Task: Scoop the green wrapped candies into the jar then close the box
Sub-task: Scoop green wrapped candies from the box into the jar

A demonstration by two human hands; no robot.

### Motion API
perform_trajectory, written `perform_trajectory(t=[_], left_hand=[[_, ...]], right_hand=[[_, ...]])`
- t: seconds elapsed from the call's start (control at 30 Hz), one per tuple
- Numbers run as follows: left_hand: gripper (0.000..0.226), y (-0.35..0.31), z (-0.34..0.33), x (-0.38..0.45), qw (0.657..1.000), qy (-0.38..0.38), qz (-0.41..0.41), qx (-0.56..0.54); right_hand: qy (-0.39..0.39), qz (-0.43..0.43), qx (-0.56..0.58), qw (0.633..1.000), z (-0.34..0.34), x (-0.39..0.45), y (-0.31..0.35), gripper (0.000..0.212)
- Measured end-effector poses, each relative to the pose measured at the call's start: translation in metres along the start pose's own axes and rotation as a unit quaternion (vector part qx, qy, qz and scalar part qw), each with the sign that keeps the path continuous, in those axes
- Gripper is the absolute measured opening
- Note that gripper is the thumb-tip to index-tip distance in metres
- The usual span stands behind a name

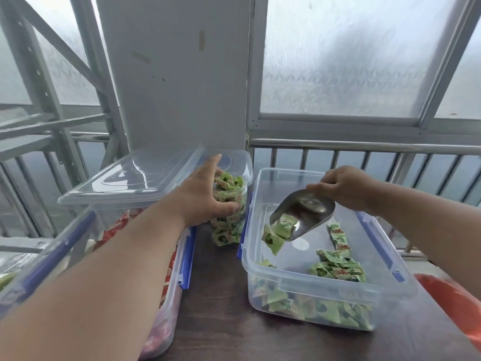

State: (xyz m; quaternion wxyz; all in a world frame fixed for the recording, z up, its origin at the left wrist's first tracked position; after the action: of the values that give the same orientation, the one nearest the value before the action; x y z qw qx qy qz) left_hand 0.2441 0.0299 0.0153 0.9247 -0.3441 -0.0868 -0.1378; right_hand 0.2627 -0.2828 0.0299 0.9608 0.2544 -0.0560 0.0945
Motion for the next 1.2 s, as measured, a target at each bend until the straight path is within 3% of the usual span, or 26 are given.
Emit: perform_trajectory(t=[0.33,0.47,0.67,0.93,1.2], left_hand=[[0.125,-0.002,0.002,-0.002,1.0,-0.001,-0.003,0.005],[0.125,-0.002,0.003,-0.004,1.0,-0.004,-0.01,-0.018],[0.08,-0.023,0.023,-0.009,0.992,-0.08,-0.095,-0.016],[0.048,-0.03,0.023,-0.009,0.99,-0.083,-0.11,0.016],[0.052,-0.026,0.025,-0.01,0.986,-0.124,-0.083,0.07]], right_hand=[[-0.118,-0.068,0.064,0.989,0.03,0.023,0.03,0.058],[-0.148,-0.035,-0.028,0.988,0.038,0.042,0.082,0.067],[-0.182,-0.01,-0.145,0.973,0.032,0.052,0.131,0.058],[-0.194,-0.047,-0.139,0.97,0.032,0.05,0.102,0.056],[-0.198,-0.094,-0.109,0.97,0.046,0.034,0.063,0.06]])
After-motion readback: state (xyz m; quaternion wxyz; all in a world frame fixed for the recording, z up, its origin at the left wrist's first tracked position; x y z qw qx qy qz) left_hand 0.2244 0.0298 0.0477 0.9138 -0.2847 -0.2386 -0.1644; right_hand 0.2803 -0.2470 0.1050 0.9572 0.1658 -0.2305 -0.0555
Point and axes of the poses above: each hand's wrist, its own x-axis towards the middle knuckle, its own z-axis out of the back of the hand, y = z × x, the point moved 10 cm from there along x, towards the middle knuckle, and after that the axes turned 4 degrees about z, right-handed, at the moved point
